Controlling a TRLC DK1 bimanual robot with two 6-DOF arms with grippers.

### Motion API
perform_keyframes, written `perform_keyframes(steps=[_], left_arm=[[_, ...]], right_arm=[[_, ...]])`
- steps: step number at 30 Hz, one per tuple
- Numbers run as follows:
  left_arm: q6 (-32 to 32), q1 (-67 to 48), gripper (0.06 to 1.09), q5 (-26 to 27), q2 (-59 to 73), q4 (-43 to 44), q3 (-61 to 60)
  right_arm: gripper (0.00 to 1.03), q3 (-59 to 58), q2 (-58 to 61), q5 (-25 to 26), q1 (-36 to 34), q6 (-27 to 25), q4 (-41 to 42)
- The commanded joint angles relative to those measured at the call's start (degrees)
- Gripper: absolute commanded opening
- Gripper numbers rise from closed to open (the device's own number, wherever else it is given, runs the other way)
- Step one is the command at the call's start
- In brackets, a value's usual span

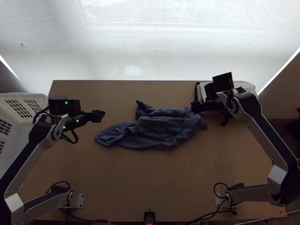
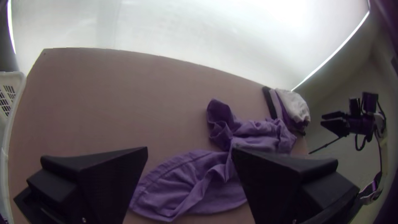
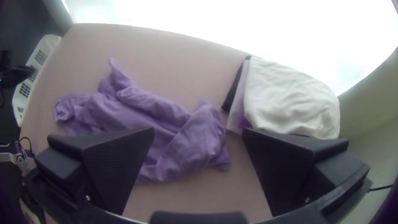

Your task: Fold the t-shirt

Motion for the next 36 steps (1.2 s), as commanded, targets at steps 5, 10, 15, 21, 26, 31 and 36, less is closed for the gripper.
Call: perform_keyframes(steps=[5,10,15,21,26,31,36], left_arm=[[17.81,-12.36,1.04,-10.57,8.18,-6.56,-4.30],[16.93,-12.09,1.04,-11.45,12.57,-5.77,-1.92],[14.20,-13.06,1.04,-11.45,12.57,-5.59,0.19],[12.71,-12.97,1.04,-11.45,8.09,-5.77,0.80],[12.80,-11.74,1.04,-11.54,6.16,-6.73,0.89],[11.92,-11.56,1.04,-12.07,5.80,-7.44,0.98],[10.51,-11.56,1.04,-12.07,5.19,-8.14,0.98]], right_arm=[[0.99,1.21,-1.27,-3.33,3.17,-2.64,0.11],[0.99,3.94,3.39,-8.17,3.00,-2.38,-0.07],[0.90,14.57,18.06,-17.13,4.67,-0.97,-8.94],[0.87,31.18,33.36,-18.36,8.89,-1.59,-18.88],[0.87,41.82,42.23,-18.36,10.91,-1.24,-21.51],[0.87,46.12,47.42,-18.28,13.19,-1.59,-22.04],[0.87,47.00,50.06,-18.28,14.60,-1.94,-21.95]])
